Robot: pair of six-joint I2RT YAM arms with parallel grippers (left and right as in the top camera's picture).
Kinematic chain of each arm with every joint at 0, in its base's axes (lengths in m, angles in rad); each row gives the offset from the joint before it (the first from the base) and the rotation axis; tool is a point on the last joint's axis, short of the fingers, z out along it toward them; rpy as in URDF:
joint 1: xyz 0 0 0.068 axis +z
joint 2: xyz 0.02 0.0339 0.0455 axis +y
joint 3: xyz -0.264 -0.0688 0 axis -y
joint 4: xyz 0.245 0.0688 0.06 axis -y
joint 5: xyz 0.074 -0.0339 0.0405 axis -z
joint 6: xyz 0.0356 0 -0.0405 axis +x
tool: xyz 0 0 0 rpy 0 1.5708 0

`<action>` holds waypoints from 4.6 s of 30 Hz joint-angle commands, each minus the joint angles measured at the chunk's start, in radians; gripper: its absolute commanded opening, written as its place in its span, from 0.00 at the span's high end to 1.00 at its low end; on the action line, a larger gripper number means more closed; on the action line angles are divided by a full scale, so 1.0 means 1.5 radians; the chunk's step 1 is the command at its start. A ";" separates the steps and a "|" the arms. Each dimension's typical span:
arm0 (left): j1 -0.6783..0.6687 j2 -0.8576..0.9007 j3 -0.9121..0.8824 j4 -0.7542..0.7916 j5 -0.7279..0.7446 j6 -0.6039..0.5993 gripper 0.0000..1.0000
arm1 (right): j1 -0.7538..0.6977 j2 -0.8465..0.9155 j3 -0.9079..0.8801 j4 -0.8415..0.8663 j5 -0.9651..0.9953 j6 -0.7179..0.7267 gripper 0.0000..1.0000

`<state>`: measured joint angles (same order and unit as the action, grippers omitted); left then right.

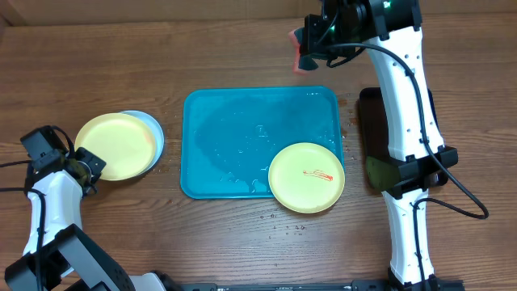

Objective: Clean dirty plates on tray and stack at the side
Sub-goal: 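Lift the yellow plate with left gripper and stack it on white plate, then move left gripper to the second yellow plate and grasp its rim, then drag the second yellow plate toward tray center with left gripper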

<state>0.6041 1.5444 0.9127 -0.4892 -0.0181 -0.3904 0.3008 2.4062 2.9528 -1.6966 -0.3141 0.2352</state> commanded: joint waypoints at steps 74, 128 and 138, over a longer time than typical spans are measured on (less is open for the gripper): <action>-0.697 0.326 0.241 -0.182 0.284 0.363 0.96 | -0.001 -0.011 0.017 0.002 -0.001 0.000 0.96; -0.619 0.327 0.330 -0.245 0.112 -0.052 0.71 | -0.001 -0.011 -0.023 0.002 0.017 -0.002 0.96; -0.622 0.327 0.289 -0.201 0.106 -0.052 0.87 | -0.001 -0.011 -0.023 0.002 0.017 -0.002 0.96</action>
<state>-0.3210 2.0163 1.3571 -0.7975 0.1402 -0.4622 0.3008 2.4062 2.9177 -1.6966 -0.2955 0.2352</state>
